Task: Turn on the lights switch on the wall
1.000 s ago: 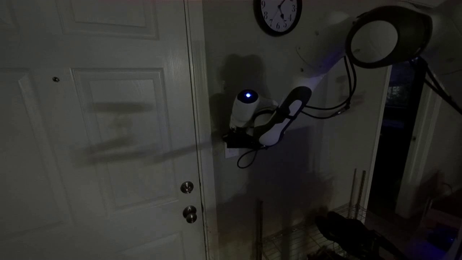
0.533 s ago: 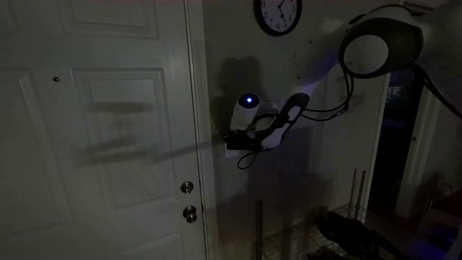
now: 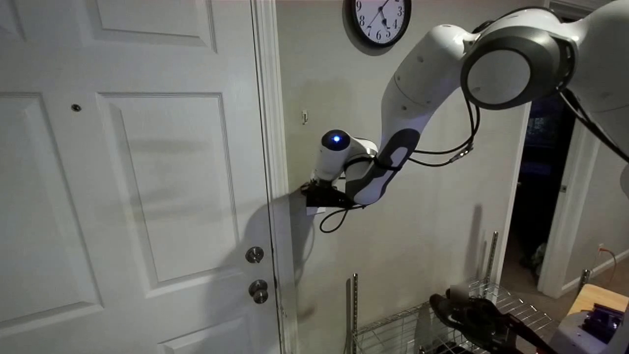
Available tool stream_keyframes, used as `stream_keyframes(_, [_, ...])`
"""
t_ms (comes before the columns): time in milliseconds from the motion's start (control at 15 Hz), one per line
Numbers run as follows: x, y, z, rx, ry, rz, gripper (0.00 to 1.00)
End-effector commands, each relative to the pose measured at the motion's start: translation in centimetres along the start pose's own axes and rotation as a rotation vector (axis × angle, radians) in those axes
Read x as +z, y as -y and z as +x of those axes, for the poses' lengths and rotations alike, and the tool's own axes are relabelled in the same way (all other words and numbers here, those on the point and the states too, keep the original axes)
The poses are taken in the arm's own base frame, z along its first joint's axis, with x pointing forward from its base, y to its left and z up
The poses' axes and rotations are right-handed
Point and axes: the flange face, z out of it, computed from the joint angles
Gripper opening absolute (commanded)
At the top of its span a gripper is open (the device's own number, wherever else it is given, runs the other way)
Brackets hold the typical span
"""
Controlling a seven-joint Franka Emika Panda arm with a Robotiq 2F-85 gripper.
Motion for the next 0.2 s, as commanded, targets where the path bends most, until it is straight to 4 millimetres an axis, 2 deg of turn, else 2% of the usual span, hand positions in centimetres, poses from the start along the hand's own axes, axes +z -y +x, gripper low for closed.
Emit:
stream_keyframes(0, [-0.67,0.43,-0.74,-0.001,0.04,0.029,0.01])
stream_keyframes(133, [-0.59,0.85,-1.3,0.003,0.052,0.038,0.01])
